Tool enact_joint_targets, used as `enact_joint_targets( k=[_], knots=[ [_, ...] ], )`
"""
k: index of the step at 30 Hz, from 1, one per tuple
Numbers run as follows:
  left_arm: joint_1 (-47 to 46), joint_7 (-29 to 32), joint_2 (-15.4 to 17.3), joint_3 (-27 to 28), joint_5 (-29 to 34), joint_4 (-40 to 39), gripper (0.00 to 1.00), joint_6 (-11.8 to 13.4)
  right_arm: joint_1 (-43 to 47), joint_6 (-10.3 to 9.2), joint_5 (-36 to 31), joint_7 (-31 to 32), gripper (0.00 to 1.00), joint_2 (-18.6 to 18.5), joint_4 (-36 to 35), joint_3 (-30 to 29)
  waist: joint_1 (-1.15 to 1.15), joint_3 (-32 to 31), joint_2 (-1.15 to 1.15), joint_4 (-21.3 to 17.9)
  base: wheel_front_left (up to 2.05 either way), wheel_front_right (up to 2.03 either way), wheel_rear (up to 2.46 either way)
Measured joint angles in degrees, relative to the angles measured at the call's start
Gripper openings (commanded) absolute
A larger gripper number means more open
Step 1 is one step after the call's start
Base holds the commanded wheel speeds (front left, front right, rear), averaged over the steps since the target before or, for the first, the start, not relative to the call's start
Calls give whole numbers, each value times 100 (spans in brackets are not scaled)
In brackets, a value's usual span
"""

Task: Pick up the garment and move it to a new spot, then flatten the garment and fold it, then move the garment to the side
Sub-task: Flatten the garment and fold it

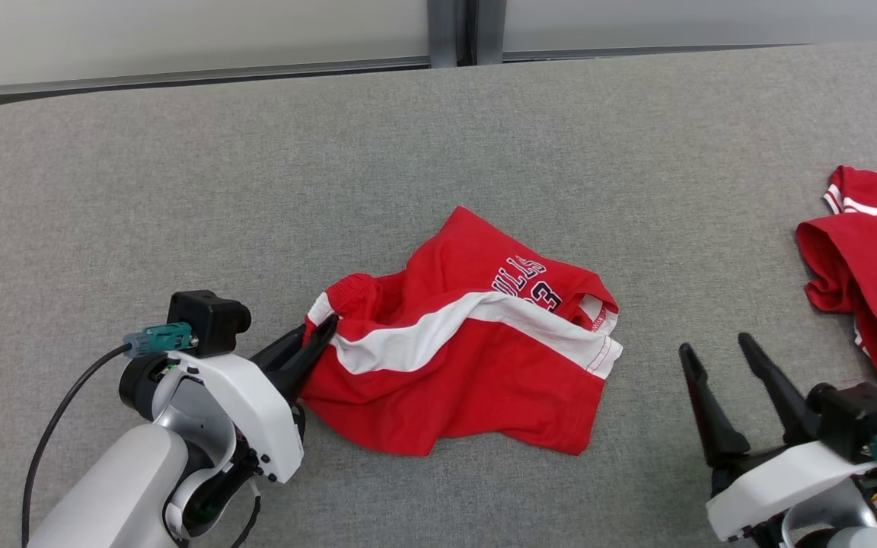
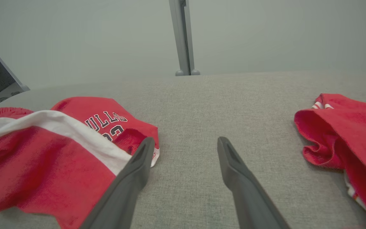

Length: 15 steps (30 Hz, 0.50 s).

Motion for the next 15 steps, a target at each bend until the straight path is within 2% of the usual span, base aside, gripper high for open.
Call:
enact_joint_targets(
  k=[5,6,14,15],
  knots=[
    [-84,-53,-49,-31,18,5,0,0,-48,0,211,-26,100,-37,744,397,0,50,0,95,0,0,0],
    [-107,-82,-75,-53,35,13,0,-5,-213,0,304,-89,100,-33,1032,559,0,80,0,132,0,0,0],
    [-237,-254,-152,-112,77,88,0,-49,-909,0,631,-320,100,14,2046,1084,0,176,0,296,0,0,0],
    [-238,-293,-160,-116,88,98,0,-49,-978,0,675,-382,92,21,2158,1099,0,184,0,313,0,0,0]
  ],
)
